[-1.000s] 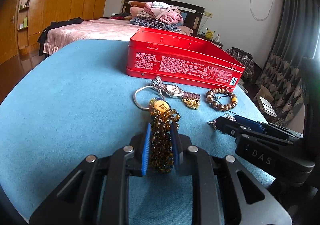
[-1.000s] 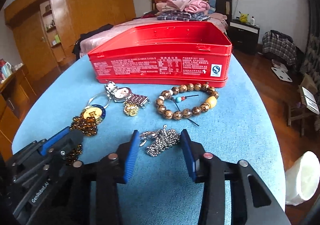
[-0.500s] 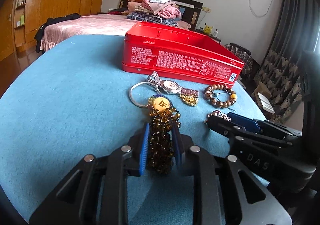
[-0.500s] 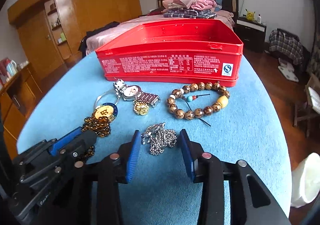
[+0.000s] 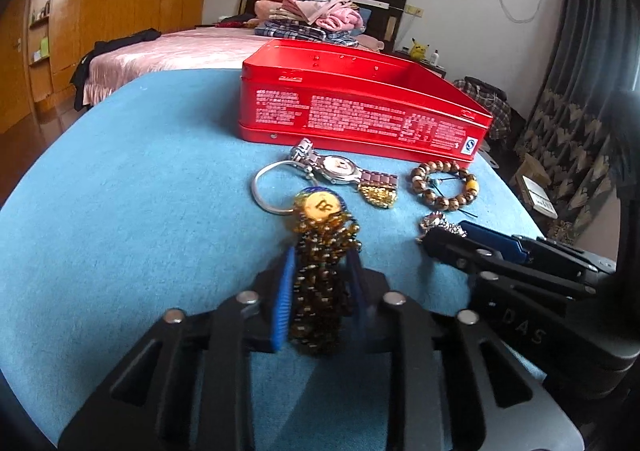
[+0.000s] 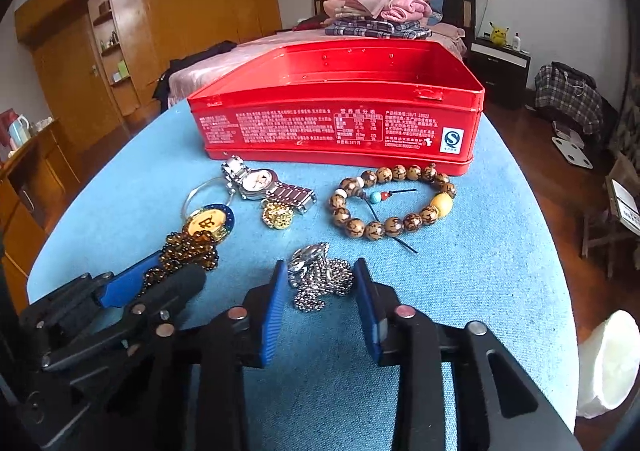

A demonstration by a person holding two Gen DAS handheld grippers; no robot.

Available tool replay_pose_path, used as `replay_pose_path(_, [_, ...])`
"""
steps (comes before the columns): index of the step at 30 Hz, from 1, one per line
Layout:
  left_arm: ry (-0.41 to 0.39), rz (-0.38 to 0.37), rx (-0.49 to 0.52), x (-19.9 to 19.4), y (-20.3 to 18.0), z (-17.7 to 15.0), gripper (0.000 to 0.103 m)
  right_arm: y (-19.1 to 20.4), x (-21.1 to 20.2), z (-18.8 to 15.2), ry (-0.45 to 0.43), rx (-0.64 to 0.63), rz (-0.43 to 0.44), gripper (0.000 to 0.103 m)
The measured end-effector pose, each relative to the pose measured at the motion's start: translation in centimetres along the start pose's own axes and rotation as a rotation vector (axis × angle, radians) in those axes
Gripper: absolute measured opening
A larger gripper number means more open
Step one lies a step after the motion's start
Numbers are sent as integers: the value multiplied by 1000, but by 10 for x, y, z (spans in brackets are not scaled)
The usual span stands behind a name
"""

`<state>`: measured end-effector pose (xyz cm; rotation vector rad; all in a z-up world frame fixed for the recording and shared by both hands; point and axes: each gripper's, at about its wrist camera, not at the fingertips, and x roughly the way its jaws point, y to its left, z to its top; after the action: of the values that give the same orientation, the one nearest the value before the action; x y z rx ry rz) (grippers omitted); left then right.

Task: Organize jewelry
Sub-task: 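Lift the amber necklace with the left tool while the right tool lifts the silver chain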

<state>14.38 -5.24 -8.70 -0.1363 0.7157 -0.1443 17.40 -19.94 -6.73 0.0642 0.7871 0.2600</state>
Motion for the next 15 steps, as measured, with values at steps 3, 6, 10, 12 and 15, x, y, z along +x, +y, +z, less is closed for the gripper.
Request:
replay_pose_path(3, [-4, -2, -10, 0, 2, 0, 21, -3, -2, -1, 1, -1, 9, 21])
replay_pose_path(6, [-13, -13, -13, -2, 2, 0, 20, -4, -6, -3, -3, -11, 8, 20])
replay_pose_path(10, [-39, -32, -28, -8, 1, 2, 19, -9, -15, -3, -20, 6, 8, 20])
replay_pose_path(12, [-60, -39, -20, -13, -2, 4, 19, -13, -22, -1, -35, 11, 6, 20])
replay_pose_path(15, [-85, -49, -6, -20, -7, 9, 19, -17, -30, 3, -55, 19, 4, 20])
